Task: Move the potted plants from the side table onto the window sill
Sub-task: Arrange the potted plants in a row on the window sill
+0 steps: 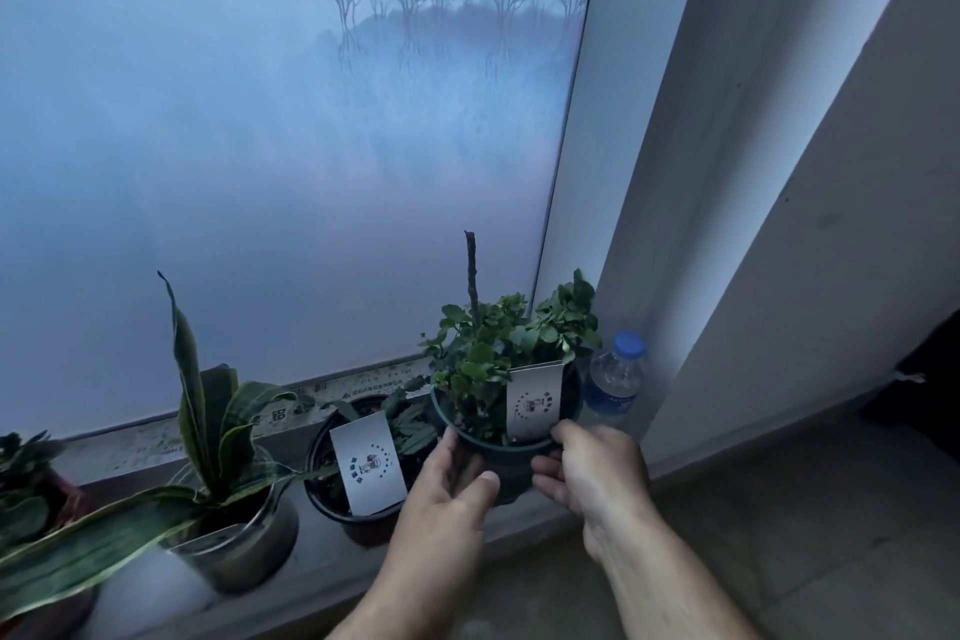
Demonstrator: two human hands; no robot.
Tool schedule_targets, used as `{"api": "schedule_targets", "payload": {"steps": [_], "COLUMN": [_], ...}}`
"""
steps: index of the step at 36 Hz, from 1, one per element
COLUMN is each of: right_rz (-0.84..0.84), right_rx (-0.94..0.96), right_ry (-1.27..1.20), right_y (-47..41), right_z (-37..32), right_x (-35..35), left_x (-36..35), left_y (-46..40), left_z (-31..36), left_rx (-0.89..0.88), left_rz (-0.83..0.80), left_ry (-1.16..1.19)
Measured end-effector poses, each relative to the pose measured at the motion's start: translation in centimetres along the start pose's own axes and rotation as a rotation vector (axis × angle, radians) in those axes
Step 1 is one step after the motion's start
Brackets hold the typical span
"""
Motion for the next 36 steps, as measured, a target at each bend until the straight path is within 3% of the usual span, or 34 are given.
{"api": "schedule_targets", "payload": {"steps": [16,25,32,36], "right_rz": [-0.061,-0.063,0.046,0.214], "right_rx": [-0.02,-0.008,0.11,0.409], "right_ry": [-0.009,0.1,0.267,0.518], "right_y": [0.4,0.3,0.8,3.9], "right_z": [-0.7,-1.1,-2.2,-4.7], "right_x": [0.5,1.9,2.8,2.4], "left_x": [-0.3,1.4,2.0,1.7], "left_y": [0.6,1.2,2.0,3.1], "left_z": [0.0,0.9,3.1,3.9], "left_rx": [-0.013,0.052,0.024,0.004], "left_rz": [-0.115,0.02,0.059,0.05], "left_ry": [-0.069,-0.078,-0.145,-0.184]}}
Point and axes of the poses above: each hand's wrist, its own y-axis away from the middle knuckle, its own x-axis out of the back of the hand, z = x × y, the point moved 6 cm from there along -y, towards the middle knuckle, and after that the axes turned 9 degrees about -x, right-handed, at the moved point
